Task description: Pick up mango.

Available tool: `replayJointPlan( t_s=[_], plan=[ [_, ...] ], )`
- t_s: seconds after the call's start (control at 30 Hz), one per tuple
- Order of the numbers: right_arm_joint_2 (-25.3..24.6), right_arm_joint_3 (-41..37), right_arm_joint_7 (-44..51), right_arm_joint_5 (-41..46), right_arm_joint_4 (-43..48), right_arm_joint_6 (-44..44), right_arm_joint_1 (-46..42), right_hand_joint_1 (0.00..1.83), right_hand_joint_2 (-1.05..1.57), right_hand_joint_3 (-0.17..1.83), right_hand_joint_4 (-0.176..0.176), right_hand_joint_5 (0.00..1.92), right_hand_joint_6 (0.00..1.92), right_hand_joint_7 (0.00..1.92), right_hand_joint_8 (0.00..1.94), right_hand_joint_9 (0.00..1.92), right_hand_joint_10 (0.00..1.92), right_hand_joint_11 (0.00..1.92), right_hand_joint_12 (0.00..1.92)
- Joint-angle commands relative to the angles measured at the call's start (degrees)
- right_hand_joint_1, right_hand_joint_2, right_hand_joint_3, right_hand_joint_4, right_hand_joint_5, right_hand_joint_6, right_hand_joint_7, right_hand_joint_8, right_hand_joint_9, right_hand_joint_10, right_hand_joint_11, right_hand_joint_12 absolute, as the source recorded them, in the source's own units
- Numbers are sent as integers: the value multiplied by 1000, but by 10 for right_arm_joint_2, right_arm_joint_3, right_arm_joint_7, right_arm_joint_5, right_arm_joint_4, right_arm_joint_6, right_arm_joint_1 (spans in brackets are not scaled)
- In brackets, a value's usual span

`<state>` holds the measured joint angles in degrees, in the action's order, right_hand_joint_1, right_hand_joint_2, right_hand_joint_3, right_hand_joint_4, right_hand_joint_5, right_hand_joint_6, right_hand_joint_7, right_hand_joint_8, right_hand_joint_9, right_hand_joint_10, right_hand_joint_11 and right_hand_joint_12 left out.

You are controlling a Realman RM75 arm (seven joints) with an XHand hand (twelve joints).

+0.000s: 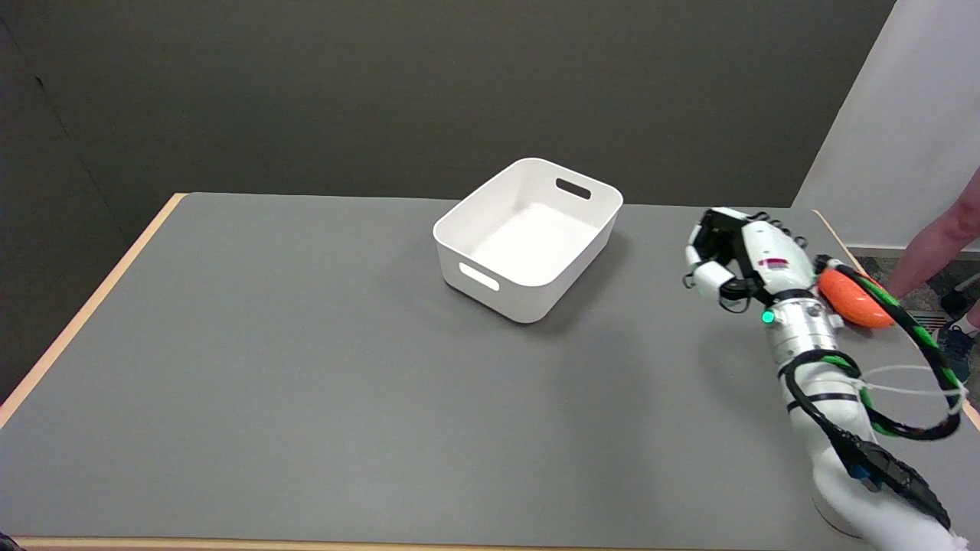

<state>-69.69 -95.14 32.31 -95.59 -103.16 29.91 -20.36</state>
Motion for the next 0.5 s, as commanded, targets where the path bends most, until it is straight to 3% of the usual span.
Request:
replayJointPlan(
  t_s=[0.03, 0.37, 0.43, 0.5],
  plan=[
    [-76, -86, 83, 8, -14, 79, -53, 868, 1132, 348, 134, 654, 1530, 786, 1068, 744, 1324, 374, 1921],
    [-94, -194, 83, 1, -2, 44, -52, 839, 1192, 308, 104, 588, 1605, 703, 997, 679, 1314, 255, 1850],
    [-95, -209, 83, -6, -2, 37, -53, 817, 777, 902, 55, 411, 1135, 633, 845, 613, 1235, 245, 1784],
    [-95, -227, 83, -11, 1, 25, -52, 771, 747, 911, 32, 298, 839, 457, 604, 447, 1061, 212, 1610]
  ],
)
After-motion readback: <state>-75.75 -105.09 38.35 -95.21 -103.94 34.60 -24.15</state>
